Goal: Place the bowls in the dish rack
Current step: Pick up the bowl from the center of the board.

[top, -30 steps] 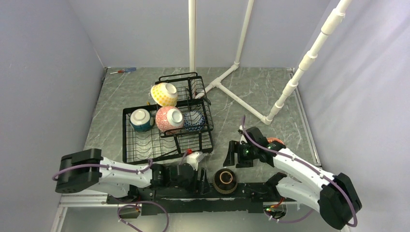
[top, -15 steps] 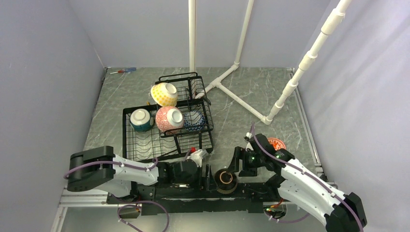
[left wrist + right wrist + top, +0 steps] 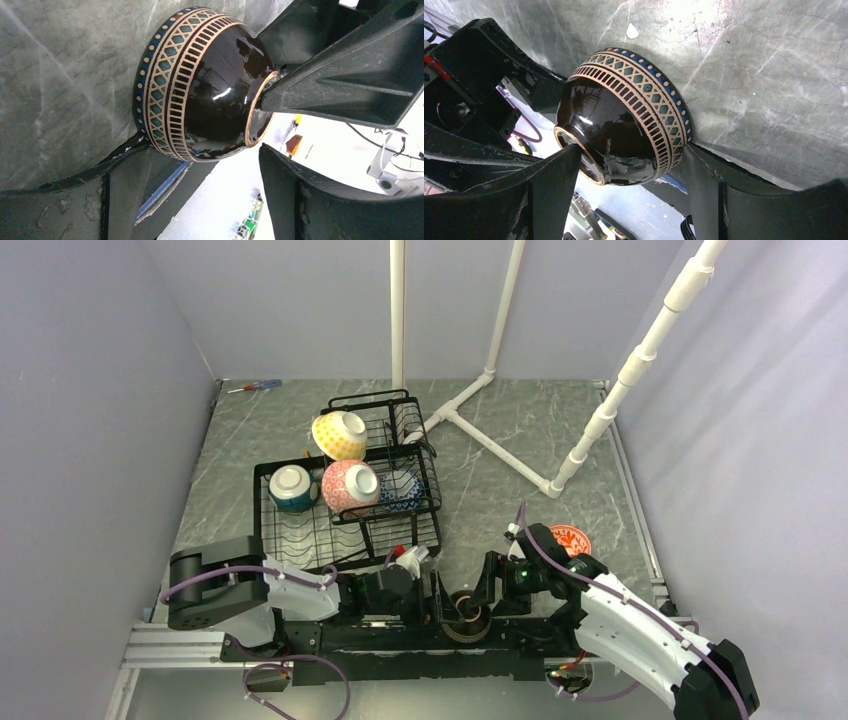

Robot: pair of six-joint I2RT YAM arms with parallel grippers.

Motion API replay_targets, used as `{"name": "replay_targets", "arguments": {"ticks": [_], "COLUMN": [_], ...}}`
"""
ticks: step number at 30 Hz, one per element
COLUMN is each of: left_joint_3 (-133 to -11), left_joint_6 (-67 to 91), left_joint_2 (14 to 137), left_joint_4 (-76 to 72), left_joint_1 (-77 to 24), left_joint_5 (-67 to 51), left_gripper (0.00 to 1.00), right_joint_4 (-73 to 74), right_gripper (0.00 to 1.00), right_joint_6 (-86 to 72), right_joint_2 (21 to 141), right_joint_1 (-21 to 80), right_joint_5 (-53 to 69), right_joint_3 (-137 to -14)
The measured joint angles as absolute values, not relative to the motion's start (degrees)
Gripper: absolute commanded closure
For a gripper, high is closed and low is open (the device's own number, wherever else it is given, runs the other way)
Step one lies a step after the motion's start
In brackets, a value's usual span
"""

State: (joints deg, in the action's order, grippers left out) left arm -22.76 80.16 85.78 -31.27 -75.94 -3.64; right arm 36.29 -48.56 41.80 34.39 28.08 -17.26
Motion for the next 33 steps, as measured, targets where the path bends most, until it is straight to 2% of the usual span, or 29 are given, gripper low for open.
{"name": "replay_targets", "arguments": {"ticks": [9, 17, 22, 26, 33], "left_joint_3": [-22.6, -23.5, -24.3, -24.2, -19.7], "left_joint_6": [89.0, 96.7, 97.1, 97.1, 96.9], "left_joint_2": [83.8, 80.7, 78.0, 78.0, 77.9], "left_joint_4": [-27.2, -19.3, -13.3, -12.0, -19.7], "left_joint_1": [-75.8, -77.5, -79.2, -79.4, -79.4], "left_joint_5": [-1.3, 5.0, 10.6, 12.4, 14.5], "left_gripper": [0.07, 0.07, 0.09, 0.15, 0.18], "right_joint_4": [30.9, 25.9, 18.4, 14.5, 6.9], "right_gripper": [0.32, 0.36, 0.35, 0.35, 0.35], "right_joint_6": [-49.3, -50.8, -53.4, -54.7, -57.1], "right_joint_2": [42.3, 41.3, 41.8, 43.3, 45.3], "right_joint_1": [33.7, 33.6, 33.6, 33.5, 32.8], "right_joint_5": [30.4, 31.6, 33.4, 34.3, 34.8], "right_joint_3": [-14.6, -11.9, -8.8, -7.9, -6.2]}}
